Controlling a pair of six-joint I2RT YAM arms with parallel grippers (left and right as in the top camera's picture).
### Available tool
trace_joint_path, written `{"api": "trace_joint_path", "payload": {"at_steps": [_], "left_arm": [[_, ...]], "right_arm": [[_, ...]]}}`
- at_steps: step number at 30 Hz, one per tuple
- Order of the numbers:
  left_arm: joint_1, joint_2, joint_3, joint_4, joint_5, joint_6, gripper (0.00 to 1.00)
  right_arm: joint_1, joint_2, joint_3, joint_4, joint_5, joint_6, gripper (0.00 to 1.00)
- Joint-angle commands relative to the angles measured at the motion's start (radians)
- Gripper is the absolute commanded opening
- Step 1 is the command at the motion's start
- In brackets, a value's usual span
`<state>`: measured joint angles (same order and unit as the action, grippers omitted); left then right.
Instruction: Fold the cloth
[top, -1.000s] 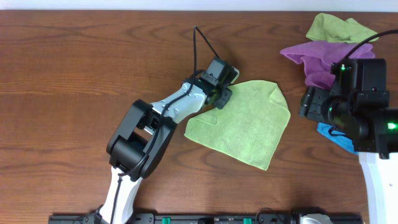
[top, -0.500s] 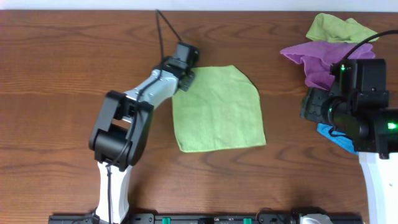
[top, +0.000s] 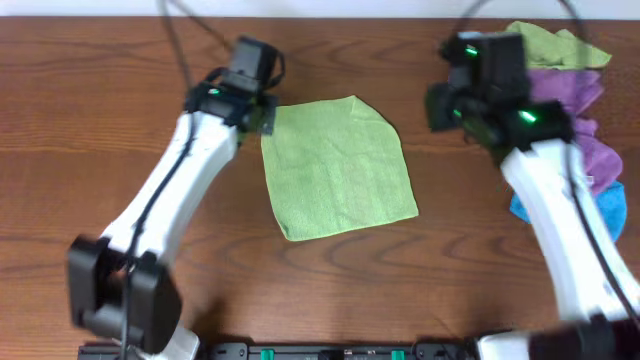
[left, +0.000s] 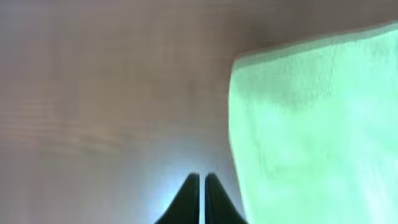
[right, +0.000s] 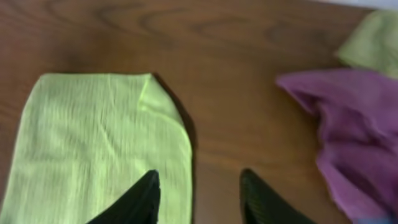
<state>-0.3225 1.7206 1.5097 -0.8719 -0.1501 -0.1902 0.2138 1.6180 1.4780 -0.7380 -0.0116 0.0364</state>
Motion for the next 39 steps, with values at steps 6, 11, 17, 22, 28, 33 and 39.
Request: {"api": "trace_joint_path", "payload": {"at_steps": [6, 11, 17, 22, 28, 33, 39], "left_arm": [[0.002, -0.010, -0.077, -0.217, 0.204, -0.209, 0.06], [-0.047, -0.078, -0.309, -0.039, 0.332, -0.324, 0.06], [-0.185, -0.085, -0.509, 0.247, 0.388, -0.481, 0.06], [-0.240, -0.085, -0.564, 0.319, 0.307, -0.553, 0.06], [-0.240, -0.085, -0.626, 0.368, 0.283, -0.574, 0.06], [-0.240, -0.085, -0.641, 0.382, 0.280, -0.575, 0.06], [-0.240, -0.085, -0.641, 0.382, 0.281, -0.576, 0.06]], "right_arm": [[0.101, 0.298, -0.005, 0.178, -0.063, -0.090, 0.55], [0.191, 0.370, -0.005, 0.251, 0.167, -0.247, 0.58], [0.175, 0.399, -0.005, 0.317, 0.186, -0.330, 0.59], [0.166, 0.442, -0.005, 0.356, 0.176, -0.334, 0.56], [0.168, 0.485, -0.005, 0.360, 0.176, -0.333, 0.54], [0.180, 0.496, -0.005, 0.344, 0.176, -0.333, 0.51], [0.187, 0.510, -0.005, 0.340, 0.176, -0.334, 0.50]]}}
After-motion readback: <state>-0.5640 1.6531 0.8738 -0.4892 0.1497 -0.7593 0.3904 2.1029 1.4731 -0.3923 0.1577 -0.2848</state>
